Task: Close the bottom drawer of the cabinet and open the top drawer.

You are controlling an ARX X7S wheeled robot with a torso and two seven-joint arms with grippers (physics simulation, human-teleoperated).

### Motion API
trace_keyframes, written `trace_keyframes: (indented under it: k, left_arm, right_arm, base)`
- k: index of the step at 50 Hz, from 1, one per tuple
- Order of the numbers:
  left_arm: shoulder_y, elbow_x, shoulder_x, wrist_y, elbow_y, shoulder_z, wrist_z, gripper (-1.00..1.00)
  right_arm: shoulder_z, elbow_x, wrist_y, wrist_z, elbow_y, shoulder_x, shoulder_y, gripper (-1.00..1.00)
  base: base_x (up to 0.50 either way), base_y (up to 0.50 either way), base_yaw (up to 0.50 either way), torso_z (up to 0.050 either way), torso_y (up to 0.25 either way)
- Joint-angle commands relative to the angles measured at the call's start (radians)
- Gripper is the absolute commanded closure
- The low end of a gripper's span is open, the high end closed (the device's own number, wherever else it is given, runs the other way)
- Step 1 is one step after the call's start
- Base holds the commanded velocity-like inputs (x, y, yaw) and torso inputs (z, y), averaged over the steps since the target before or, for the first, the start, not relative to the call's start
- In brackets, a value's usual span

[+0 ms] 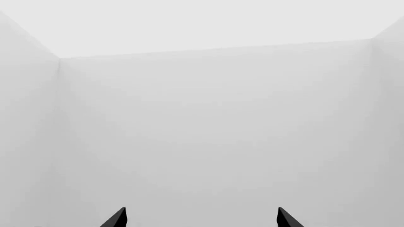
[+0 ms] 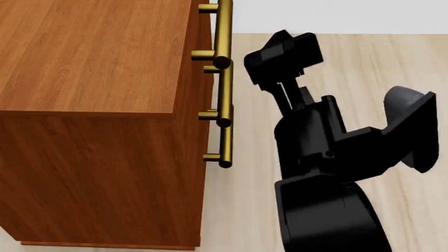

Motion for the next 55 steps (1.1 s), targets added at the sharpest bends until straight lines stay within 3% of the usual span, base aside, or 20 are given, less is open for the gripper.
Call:
trace_keyframes:
  k: [1,55]
  left_arm:
    - [0.004,0.004,-0.006,0.010,-0.007,0.004,0.002,-1.00]
    - [0.028,0.005,-0.039,0.036,-0.015,-0.003,-0.003,-1.00]
  right_arm:
    - [-0.045,0.013,-0.027,-0.050,0.090,0.004,0.025,-1.00]
    - [-0.229,0.037,-0.109,-0.146,0.332,0.000,0.147,-1.00]
  base:
    - [0.00,0.00,0.00,0.000,0.000]
    - [0.00,0.00,0.00,0.000,0.000]
